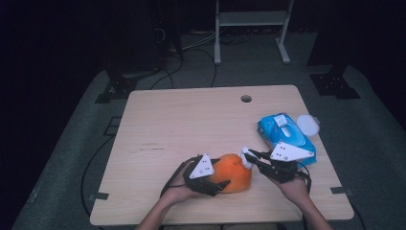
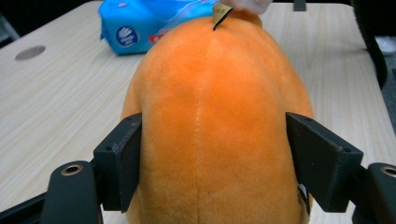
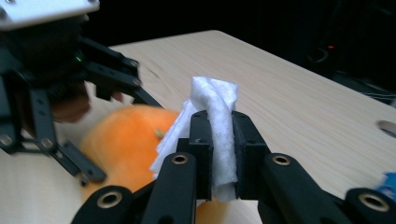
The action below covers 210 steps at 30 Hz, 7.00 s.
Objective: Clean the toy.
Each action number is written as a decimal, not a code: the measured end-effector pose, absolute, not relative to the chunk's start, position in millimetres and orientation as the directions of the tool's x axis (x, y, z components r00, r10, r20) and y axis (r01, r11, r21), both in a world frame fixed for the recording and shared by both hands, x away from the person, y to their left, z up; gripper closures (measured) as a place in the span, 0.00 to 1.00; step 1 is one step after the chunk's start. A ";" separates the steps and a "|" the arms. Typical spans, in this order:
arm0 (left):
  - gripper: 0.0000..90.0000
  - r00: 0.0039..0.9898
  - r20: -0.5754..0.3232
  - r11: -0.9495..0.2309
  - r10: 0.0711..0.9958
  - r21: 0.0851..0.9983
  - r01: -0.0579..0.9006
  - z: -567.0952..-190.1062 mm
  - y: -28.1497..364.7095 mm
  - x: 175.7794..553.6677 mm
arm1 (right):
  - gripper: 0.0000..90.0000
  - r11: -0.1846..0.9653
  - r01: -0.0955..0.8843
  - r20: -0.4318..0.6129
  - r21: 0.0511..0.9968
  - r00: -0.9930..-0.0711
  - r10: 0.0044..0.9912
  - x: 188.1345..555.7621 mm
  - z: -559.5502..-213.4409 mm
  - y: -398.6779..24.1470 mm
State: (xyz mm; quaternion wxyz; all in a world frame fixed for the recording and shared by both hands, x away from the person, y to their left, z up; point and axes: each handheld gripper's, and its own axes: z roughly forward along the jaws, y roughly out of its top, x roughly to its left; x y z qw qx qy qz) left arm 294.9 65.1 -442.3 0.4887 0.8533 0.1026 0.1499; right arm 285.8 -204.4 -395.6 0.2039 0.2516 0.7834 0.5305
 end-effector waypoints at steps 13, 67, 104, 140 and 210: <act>0.25 0.934 0.155 -0.509 0.323 0.860 0.033 -441.4 64.6 293.4 | 0.88 0.363 0.242 -0.018 0.900 -0.810 0.586 287.3 -403.3 -209.0; 0.12 0.912 0.092 -0.472 0.400 0.874 0.119 -442.9 68.7 303.8 | 0.88 0.471 0.160 -0.140 0.868 -0.830 0.540 278.0 -401.0 -192.7; 0.32 0.919 0.227 -0.511 0.322 0.859 -0.033 -430.5 53.0 286.3 | 0.88 0.512 0.075 -0.219 0.856 -0.843 0.490 266.4 -382.6 -176.0; 0.26 0.931 0.209 -0.542 0.299 0.840 -0.015 -440.4 55.5 288.0 | 0.88 0.456 0.176 -0.112 0.872 -0.837 0.536 273.3 -390.8 -202.3; 0.28 0.921 0.052 -0.453 0.387 0.880 0.141 -449.1 76.1 303.8 | 0.88 0.442 0.236 -0.066 0.865 -0.821 0.567 278.8 -407.6 -221.2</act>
